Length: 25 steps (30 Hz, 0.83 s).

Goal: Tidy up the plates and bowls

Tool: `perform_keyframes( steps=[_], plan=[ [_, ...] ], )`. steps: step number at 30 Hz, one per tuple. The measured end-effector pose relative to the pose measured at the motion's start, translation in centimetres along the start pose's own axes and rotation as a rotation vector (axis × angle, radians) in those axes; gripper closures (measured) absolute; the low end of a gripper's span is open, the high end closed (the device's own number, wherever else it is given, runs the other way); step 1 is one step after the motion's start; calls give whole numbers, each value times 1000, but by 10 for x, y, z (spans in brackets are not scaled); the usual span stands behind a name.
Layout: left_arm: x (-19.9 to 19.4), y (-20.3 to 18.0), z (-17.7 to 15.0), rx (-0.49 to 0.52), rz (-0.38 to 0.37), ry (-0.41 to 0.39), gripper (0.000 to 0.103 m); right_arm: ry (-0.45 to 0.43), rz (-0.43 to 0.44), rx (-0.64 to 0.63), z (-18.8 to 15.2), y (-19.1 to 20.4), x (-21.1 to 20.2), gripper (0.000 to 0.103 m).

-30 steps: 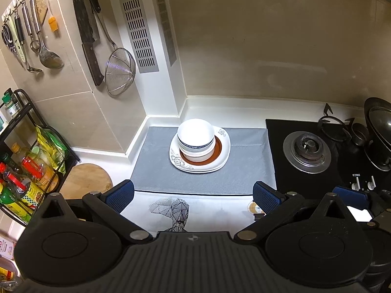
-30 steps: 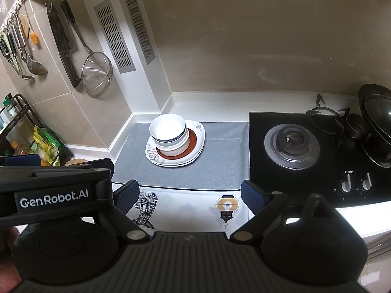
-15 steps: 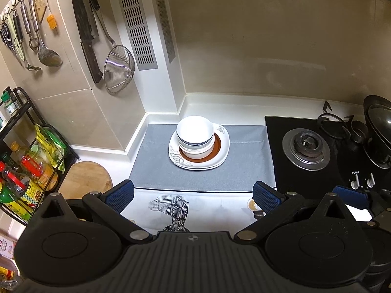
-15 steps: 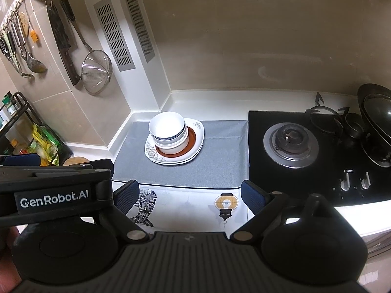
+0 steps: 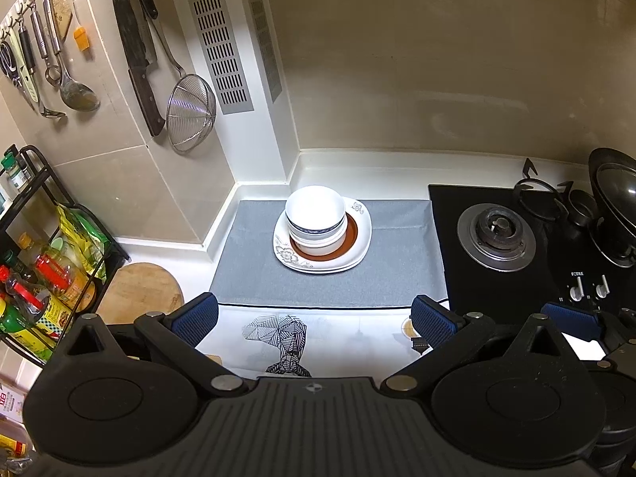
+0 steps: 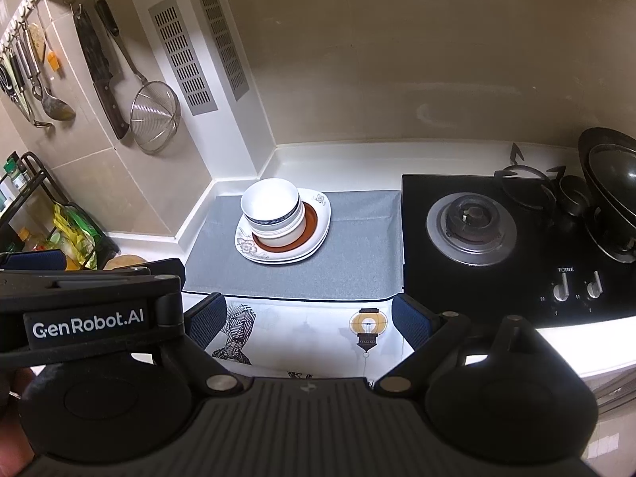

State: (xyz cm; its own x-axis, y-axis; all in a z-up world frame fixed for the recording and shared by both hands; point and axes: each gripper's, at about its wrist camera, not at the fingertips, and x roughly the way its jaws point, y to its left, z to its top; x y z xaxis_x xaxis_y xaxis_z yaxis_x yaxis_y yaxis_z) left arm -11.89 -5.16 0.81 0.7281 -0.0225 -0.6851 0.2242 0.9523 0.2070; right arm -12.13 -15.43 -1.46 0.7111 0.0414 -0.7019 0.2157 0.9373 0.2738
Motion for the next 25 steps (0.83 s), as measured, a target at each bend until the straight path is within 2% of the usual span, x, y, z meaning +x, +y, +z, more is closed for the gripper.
perform_keyframes(
  steps=[25],
  plan=[
    [0, 22, -9, -2, 10, 3, 0, 0, 11, -8, -10, 22, 2, 10]
  ],
)
